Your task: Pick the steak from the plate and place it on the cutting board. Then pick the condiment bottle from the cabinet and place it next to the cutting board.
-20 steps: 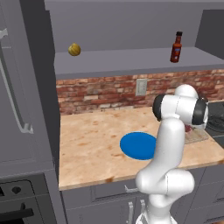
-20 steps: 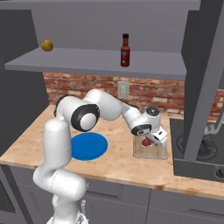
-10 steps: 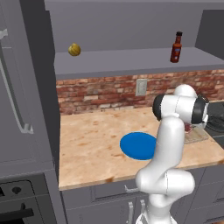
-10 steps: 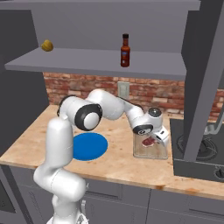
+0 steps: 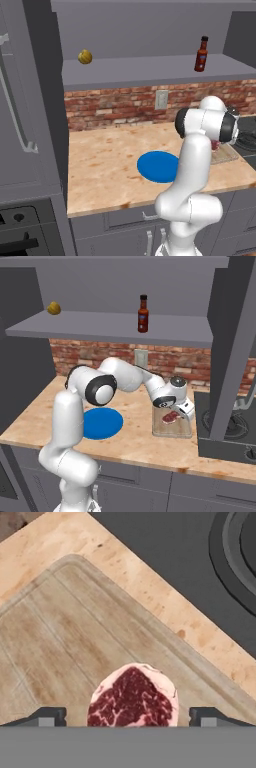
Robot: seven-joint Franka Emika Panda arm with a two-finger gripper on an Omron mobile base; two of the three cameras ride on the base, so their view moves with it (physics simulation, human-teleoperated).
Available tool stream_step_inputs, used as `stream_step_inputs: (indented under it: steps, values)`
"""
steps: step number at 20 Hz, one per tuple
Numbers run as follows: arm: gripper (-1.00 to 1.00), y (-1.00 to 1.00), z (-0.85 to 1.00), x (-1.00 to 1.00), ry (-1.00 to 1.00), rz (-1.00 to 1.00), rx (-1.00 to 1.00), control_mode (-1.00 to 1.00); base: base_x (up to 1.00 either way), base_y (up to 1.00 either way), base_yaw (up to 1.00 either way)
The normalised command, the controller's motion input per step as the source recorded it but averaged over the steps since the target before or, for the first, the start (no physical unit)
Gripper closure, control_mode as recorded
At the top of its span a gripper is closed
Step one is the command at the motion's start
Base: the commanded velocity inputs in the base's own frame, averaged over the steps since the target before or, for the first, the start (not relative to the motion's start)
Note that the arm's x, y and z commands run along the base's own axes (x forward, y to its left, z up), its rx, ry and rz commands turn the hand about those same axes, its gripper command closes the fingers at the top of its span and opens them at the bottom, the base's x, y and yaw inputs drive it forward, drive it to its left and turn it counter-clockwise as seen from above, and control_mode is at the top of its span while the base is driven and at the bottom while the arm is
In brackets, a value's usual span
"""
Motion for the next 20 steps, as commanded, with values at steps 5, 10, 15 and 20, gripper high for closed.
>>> stream_step_inputs:
  steps: [5,10,15,20]
  values:
    - [-1.0,0.03,0.23,-0.06,0.0,0.0,0.0,-1.0,0.0,0.0,0.0]
    - [-1.0,0.16,0.2,-0.19,0.0,0.0,0.0,-1.0,0.0,0.0,0.0]
    - [-1.0,0.27,0.14,-0.32,0.0,0.0,0.0,-1.0,0.0,0.0,0.0]
    - [-1.0,0.32,0.12,-0.44,0.0,0.0,0.0,-1.0,0.0,0.0,0.0]
